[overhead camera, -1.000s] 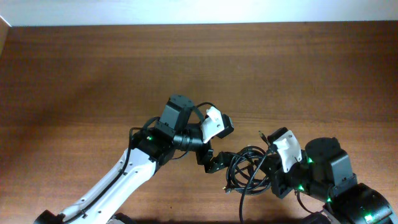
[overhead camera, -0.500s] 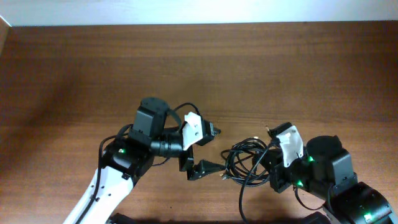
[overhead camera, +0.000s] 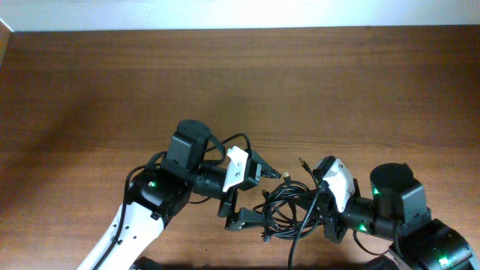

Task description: Untangle cables

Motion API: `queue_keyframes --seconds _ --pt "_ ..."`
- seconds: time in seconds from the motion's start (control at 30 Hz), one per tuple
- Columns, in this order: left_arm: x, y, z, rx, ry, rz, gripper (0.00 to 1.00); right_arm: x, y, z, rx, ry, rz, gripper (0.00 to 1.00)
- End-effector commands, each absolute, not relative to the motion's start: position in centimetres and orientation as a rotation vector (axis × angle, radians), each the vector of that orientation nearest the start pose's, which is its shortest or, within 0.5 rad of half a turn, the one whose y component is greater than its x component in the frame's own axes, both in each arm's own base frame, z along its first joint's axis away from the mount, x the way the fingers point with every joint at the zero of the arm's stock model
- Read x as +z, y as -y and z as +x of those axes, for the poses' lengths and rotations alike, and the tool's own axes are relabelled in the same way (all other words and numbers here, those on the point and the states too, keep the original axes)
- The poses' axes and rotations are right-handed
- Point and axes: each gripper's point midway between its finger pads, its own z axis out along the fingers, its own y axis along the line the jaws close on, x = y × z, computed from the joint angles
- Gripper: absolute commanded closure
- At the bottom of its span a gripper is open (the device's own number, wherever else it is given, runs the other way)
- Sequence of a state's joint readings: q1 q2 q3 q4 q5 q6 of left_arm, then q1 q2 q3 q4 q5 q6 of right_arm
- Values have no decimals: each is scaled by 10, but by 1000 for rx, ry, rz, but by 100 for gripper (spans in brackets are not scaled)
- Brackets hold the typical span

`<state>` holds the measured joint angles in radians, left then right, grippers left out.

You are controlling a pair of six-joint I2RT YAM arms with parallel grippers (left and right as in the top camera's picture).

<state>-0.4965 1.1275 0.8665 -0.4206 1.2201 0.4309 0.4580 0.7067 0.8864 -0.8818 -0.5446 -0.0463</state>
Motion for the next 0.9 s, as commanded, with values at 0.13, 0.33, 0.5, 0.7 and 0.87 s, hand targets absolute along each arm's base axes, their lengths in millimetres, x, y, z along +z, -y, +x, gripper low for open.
queue_keyframes --seconds 0.13,0.33,0.5,0.7,0.87 --pt "269 268 150 -1374 -1385 1461 1 262 -185 152 904 -2038 -891 96" --pt "269 268 150 -1374 -1384 1461 32 267 -188 151 925 -2014 -903 96" --pt "269 268 150 -1372 -1381 1462 100 267 -188 151 925 -2011 -903 96" --pt "262 269 161 -1289 -1433 1445 100 266 -188 152 918 -2014 -899 77" --pt "238 263 199 -1027 -1622 1365 100 261 -180 163 846 -2068 -815 16"
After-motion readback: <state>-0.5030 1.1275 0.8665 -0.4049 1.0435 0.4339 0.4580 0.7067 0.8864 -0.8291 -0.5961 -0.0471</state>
